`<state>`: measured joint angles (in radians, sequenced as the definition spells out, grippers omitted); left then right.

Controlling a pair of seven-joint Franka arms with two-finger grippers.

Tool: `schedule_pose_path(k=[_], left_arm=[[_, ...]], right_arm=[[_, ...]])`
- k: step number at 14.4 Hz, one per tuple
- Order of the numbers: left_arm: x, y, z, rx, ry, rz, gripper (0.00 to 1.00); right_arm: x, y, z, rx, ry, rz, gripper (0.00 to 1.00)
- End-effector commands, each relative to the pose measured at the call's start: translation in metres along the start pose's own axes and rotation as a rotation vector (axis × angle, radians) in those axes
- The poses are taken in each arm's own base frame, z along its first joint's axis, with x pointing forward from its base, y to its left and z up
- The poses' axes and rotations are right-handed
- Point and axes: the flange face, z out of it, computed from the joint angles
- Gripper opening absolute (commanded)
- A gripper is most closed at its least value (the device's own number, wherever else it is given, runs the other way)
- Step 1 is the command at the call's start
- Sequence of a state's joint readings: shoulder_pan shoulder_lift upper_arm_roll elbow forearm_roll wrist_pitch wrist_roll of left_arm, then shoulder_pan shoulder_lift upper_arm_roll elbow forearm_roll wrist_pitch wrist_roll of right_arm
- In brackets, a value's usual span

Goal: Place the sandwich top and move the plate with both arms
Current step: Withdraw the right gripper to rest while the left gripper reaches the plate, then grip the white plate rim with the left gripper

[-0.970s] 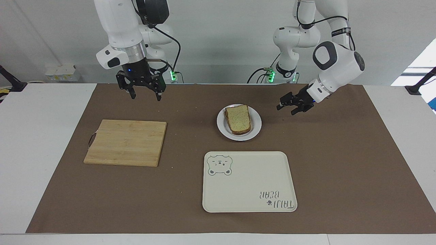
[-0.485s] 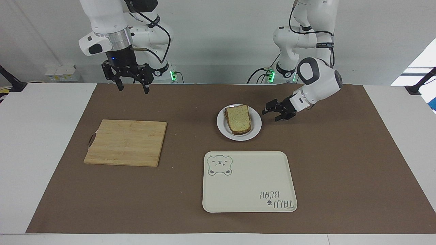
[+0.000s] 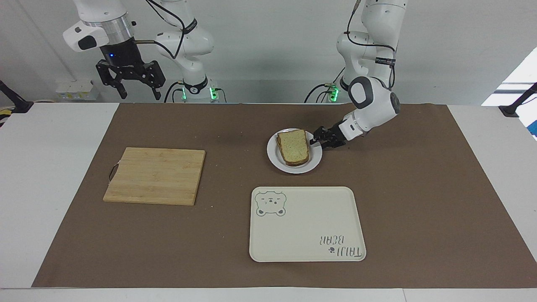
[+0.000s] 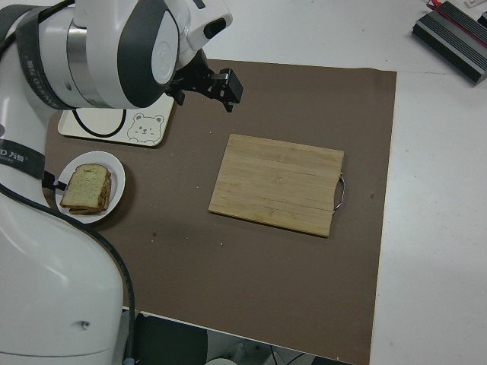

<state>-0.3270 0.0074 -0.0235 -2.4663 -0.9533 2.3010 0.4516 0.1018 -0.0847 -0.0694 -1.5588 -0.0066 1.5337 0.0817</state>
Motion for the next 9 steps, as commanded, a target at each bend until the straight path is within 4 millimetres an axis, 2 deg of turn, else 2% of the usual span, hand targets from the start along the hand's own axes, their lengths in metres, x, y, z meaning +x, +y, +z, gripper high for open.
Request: schedule_pose_path(k=[1,4,6,9], left_arm=[[-0.004,-0.011,0.017,-0.016,-0.001,0.014,0.48],[-0.007,-0.002,0.024,-0.041,0.003,0.010,0.47],[-0.008,0.001,0.027,-0.041,0.005,0.011,0.39],[-0.009,-0.002,0.031,-0.040,-0.004,0.004,0.00]], right_arm=[[-0.017,0.003,0.009,0.000,-0.063,-0.028,1.00],[-0.016,0.001,0.008,0.001,-0.064,-0.030,1.00],[-0.015,0.004,0.008,0.000,-0.063,-0.028,1.00],[-0.014,0.004,0.007,-0.019,-0.055,-0.035,1.00]])
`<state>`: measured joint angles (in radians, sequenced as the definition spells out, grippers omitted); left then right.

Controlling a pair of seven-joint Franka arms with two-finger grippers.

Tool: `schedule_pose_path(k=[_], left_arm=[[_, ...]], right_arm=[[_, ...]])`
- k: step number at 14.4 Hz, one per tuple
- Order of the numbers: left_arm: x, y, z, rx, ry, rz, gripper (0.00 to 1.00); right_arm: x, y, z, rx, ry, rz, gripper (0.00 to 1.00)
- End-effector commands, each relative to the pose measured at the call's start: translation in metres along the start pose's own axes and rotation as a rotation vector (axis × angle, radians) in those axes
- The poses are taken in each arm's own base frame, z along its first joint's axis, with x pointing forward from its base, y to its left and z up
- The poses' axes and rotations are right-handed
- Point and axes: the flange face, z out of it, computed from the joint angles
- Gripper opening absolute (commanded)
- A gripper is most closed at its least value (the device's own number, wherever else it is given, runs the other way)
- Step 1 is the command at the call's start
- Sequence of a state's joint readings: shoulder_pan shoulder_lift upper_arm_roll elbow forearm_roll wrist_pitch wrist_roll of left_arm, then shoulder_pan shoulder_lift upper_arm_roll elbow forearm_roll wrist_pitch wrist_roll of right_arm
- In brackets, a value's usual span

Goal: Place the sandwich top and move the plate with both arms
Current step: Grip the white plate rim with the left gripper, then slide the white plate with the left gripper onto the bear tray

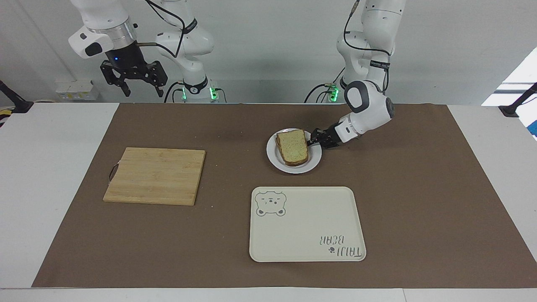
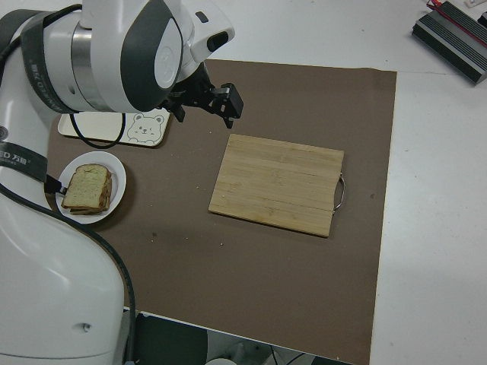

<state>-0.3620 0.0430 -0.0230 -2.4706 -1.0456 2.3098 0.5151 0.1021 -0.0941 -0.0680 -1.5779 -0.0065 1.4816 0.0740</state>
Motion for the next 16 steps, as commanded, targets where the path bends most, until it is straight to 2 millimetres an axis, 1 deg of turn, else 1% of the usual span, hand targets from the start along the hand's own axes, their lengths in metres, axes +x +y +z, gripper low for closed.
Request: schedule_pose_path(k=[1,3,7,8,9,10,11,12,14,16], left_arm=[[-0.005,-0.008,0.012,0.006,0.000,-0.009,0.00],[-0.003,-0.010,0.009,0.002,0.002,-0.018,0.00],[0.006,-0.013,0.003,-0.019,0.003,-0.037,0.00],[0.009,-0.018,-0.004,-0.036,0.001,-0.051,0.00],[0.015,-0.017,-0.010,-0.063,-0.006,-0.053,0.00],[0.019,-0.019,-0.012,-0.080,-0.017,-0.059,0.00],[0.026,-0.023,-0.021,-0.095,-0.007,-0.068,0.00],[0.033,-0.021,-0.028,-0.109,-0.001,-0.064,0.00],[0.051,-0.023,-0.050,-0.168,-0.003,-0.072,0.00],[0.059,-0.029,-0.065,-0.199,0.001,-0.082,0.00]], right_arm=[[-0.004,0.004,0.000,-0.026,0.005,-0.028,1.00],[0.000,0.005,-0.007,-0.067,0.012,-0.036,1.00],[-0.001,0.007,-0.007,-0.068,0.004,-0.037,1.00],[-0.001,0.004,-0.007,-0.053,0.004,-0.040,1.00],[-0.001,0.004,-0.007,-0.051,0.005,-0.040,1.00],[-0.001,0.005,-0.007,-0.052,0.008,-0.040,1.00],[-0.002,0.002,-0.008,-0.051,0.016,-0.045,1.00],[-0.003,0.002,-0.008,-0.051,0.016,-0.047,1.00],[-0.004,0.002,-0.008,-0.050,0.014,-0.049,1.00],[-0.005,0.002,-0.007,-0.050,0.010,-0.049,1.00]])
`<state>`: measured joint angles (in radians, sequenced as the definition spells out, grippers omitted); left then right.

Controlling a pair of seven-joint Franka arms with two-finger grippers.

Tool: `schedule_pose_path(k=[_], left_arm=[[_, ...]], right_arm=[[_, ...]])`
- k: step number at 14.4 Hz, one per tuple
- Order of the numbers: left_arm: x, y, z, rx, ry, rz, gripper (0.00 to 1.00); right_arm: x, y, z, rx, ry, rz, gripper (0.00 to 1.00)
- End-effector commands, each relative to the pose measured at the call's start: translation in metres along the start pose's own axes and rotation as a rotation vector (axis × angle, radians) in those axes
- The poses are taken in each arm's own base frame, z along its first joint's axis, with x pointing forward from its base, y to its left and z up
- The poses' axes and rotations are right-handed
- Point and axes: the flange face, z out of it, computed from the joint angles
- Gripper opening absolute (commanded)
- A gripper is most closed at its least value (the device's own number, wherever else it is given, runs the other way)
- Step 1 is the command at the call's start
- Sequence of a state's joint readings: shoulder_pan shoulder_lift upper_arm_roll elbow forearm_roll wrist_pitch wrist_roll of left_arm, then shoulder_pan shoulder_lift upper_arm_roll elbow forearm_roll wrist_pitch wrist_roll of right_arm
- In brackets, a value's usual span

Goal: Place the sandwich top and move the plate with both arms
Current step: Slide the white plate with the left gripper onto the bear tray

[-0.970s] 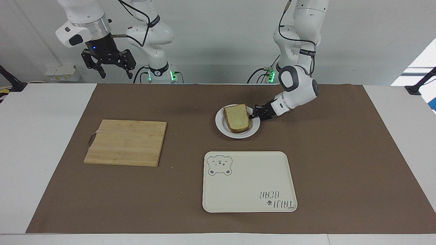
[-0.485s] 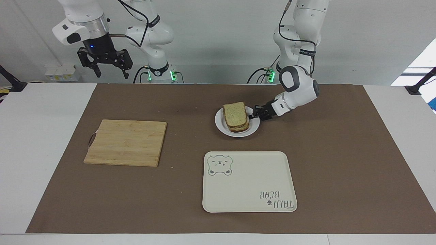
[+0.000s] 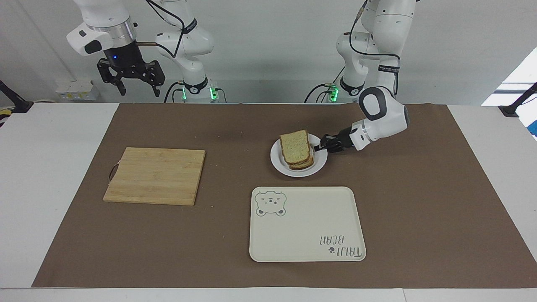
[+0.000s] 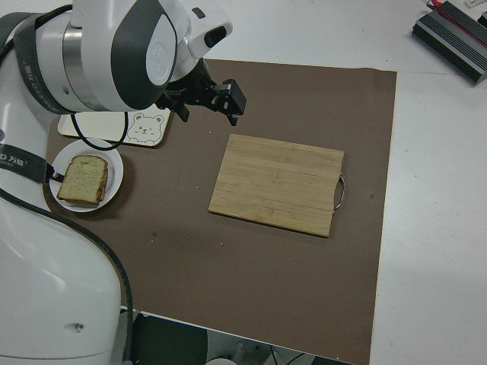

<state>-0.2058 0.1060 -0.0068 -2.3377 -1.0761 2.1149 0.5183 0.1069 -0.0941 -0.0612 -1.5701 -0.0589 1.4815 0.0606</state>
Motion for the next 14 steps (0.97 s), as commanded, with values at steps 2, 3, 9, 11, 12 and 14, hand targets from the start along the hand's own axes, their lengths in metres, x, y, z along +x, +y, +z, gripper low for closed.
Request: schedule_pose_path(k=[2,3,9,11,12,14], left_arm=[[0.029,-0.001,-0.031,-0.077,-0.009,0.003,0.00],[0.038,-0.001,-0.040,-0.100,-0.004,0.003,0.00],[0.089,0.006,-0.081,-0.145,0.060,-0.009,0.00],[0.106,0.015,-0.086,-0.146,0.071,-0.037,0.00],[0.114,0.019,-0.087,-0.143,0.081,-0.045,0.00],[0.139,0.029,-0.100,-0.153,0.100,-0.036,0.00]], right_arm=[[-0.004,0.002,-0.003,0.003,0.002,-0.029,1.00],[-0.004,0.003,-0.003,0.003,0.002,-0.027,1.00],[-0.004,0.003,-0.003,0.003,0.000,-0.026,1.00],[-0.004,0.003,-0.003,0.003,0.002,-0.024,1.00],[-0.004,0.003,-0.003,0.003,0.002,-0.024,1.00],[-0.004,0.003,-0.003,0.003,0.000,-0.026,1.00]])
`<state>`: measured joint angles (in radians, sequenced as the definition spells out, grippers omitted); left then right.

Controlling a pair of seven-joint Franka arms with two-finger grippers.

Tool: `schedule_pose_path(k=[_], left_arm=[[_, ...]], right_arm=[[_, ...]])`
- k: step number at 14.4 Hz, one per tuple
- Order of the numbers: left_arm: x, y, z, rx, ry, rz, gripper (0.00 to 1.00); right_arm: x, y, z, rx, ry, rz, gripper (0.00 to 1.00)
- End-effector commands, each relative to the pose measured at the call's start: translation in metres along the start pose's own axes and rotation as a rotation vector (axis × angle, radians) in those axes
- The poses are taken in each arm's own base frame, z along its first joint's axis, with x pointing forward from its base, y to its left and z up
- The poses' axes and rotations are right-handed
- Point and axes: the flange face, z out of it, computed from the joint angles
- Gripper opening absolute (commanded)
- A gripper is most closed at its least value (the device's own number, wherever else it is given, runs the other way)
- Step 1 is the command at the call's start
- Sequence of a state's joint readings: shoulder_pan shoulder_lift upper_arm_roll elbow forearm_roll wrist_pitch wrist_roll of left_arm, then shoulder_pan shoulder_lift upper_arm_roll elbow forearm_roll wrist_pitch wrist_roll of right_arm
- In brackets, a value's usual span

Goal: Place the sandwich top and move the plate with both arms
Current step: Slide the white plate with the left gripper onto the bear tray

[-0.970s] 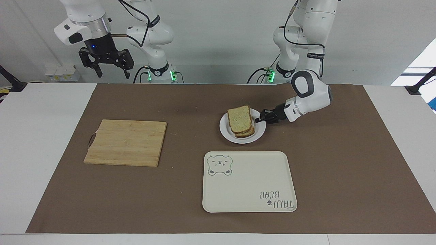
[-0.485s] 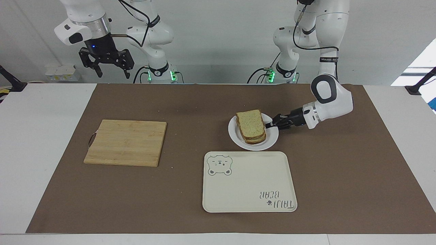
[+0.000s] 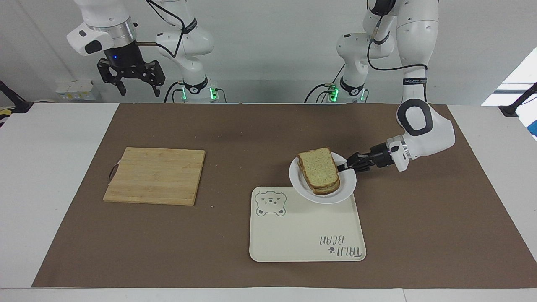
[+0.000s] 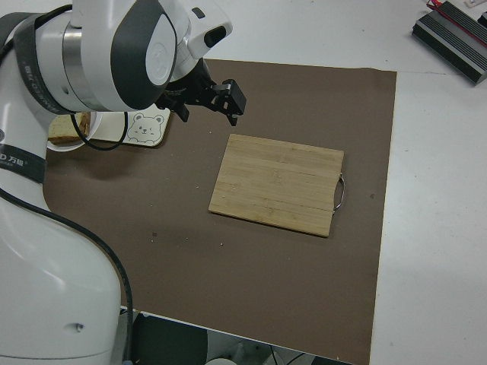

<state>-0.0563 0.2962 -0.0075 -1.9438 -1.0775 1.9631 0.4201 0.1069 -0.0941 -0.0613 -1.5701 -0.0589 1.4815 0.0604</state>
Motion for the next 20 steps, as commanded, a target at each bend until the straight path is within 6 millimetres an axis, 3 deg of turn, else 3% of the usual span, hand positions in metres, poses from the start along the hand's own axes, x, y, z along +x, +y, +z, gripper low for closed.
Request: schedule_pose_path(k=[1,4,5,8,14,18,19,20], left_arm=[[0.039,0.016,-0.007,-0.040,-0.010,-0.022,0.00],[0.067,0.018,0.004,-0.039,-0.003,-0.043,0.00],[0.076,0.007,0.005,-0.019,-0.002,-0.046,0.00],[0.096,0.003,0.024,0.009,0.006,-0.062,0.00],[0.092,0.011,0.090,0.080,0.014,-0.042,0.00],[0.088,0.005,0.097,0.110,0.027,-0.046,0.00],[0.086,-0.004,0.095,0.113,0.023,-0.062,0.19],[0.084,-0.007,0.092,0.116,0.016,-0.067,0.95]], right_arm=[[-0.004,0.003,-0.003,0.003,0.002,-0.026,1.00],[-0.004,0.003,-0.003,0.003,0.000,-0.026,1.00],[-0.004,0.003,-0.003,0.003,-0.001,-0.026,1.00],[-0.004,0.003,-0.003,0.003,0.000,-0.026,1.00],[-0.004,0.004,-0.001,0.003,-0.003,-0.024,1.00],[-0.004,0.004,-0.001,0.003,-0.003,-0.024,1.00],[-0.004,0.003,-0.001,0.002,-0.003,-0.026,1.00],[-0.004,0.003,-0.001,0.002,-0.003,-0.024,1.00]])
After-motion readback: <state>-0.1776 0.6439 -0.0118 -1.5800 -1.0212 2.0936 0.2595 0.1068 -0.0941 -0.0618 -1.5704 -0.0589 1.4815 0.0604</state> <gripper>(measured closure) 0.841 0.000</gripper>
